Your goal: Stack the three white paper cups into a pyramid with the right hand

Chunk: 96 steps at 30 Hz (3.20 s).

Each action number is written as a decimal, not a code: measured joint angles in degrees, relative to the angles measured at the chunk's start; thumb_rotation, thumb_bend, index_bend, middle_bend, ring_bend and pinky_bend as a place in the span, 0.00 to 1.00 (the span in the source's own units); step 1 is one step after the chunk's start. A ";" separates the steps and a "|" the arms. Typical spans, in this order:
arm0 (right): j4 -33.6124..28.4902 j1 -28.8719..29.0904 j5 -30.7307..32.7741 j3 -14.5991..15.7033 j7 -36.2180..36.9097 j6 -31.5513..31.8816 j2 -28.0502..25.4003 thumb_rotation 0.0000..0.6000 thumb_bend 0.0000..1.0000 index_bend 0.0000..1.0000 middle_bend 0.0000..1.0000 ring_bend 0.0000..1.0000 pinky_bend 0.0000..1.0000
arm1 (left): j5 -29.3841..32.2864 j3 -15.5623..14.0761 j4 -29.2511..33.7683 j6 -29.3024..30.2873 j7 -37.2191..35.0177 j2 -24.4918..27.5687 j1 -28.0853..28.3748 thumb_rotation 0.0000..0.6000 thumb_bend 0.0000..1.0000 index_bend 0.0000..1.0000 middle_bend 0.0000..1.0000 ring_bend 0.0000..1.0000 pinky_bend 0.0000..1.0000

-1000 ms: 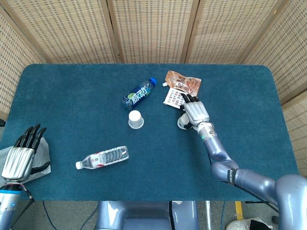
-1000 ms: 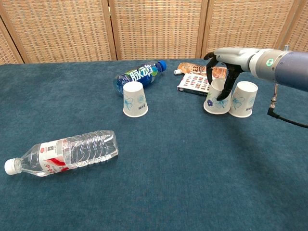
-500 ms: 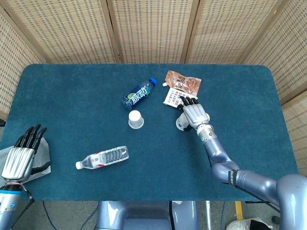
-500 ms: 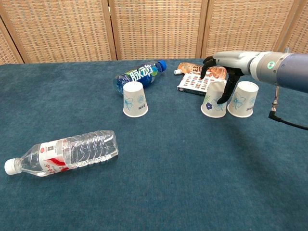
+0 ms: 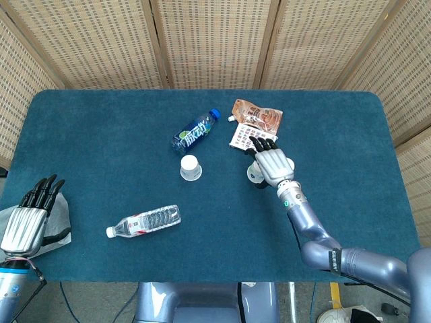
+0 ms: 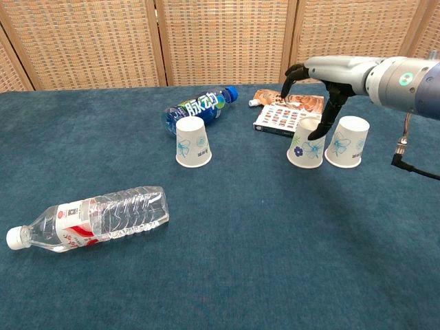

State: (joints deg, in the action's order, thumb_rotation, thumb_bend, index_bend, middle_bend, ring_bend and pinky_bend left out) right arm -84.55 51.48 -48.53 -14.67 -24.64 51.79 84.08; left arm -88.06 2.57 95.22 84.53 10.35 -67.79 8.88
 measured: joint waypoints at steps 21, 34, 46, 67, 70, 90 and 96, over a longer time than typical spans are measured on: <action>6.44 14.10 11.32 -4.40 -11.20 -2.34 9.30 1.00 0.17 0.26 0.00 0.00 0.11 | 2.09 0.59 -2.09 -3.34 -2.42 -0.52 1.50 1.00 0.11 0.03 0.00 0.00 0.16; 21.70 20.55 12.82 -5.50 -7.85 -9.33 18.01 1.00 0.17 0.26 0.00 0.00 0.11 | 3.44 0.40 -3.50 -5.60 -2.70 -1.33 2.48 1.00 0.11 0.03 0.00 0.00 0.16; 27.85 22.54 10.23 -5.75 -3.55 -12.32 21.81 1.00 0.17 0.26 0.00 0.00 0.11 | 4.35 0.35 -3.61 -6.24 -1.96 -1.45 2.74 1.00 0.11 0.03 0.00 0.00 0.16; 40.58 23.41 6.27 -5.07 2.76 -17.93 28.32 1.00 0.17 0.44 0.00 0.00 0.14 | 4.25 -0.06 -3.24 -6.07 -1.33 -1.42 2.71 1.00 0.11 0.03 0.00 0.00 0.16; 40.50 23.14 5.20 -5.17 3.51 -17.47 28.53 1.00 0.17 0.50 0.00 0.00 0.15 | 4.01 -0.23 -3.16 -6.12 -1.17 -1.51 2.76 1.00 0.11 0.03 0.00 0.00 0.16; 22.93 19.73 6.55 -5.87 -3.57 -8.43 18.84 1.00 0.17 0.53 0.01 0.00 0.15 | 2.60 -0.80 -2.45 -4.96 -0.79 -1.13 2.44 1.00 0.11 0.03 0.00 0.00 0.16; 12.55 16.86 9.73 -5.60 -8.09 -2.68 11.17 1.00 0.17 0.53 0.01 0.00 0.15 | 2.21 -0.72 -2.26 -4.09 -0.96 -0.89 2.16 1.00 0.11 0.03 0.00 0.00 0.16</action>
State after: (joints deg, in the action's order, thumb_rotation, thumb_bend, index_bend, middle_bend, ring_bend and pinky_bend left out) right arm -72.00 68.33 -38.80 -20.27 -32.73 49.11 95.24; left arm -85.86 1.85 92.96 80.44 9.39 -68.67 11.04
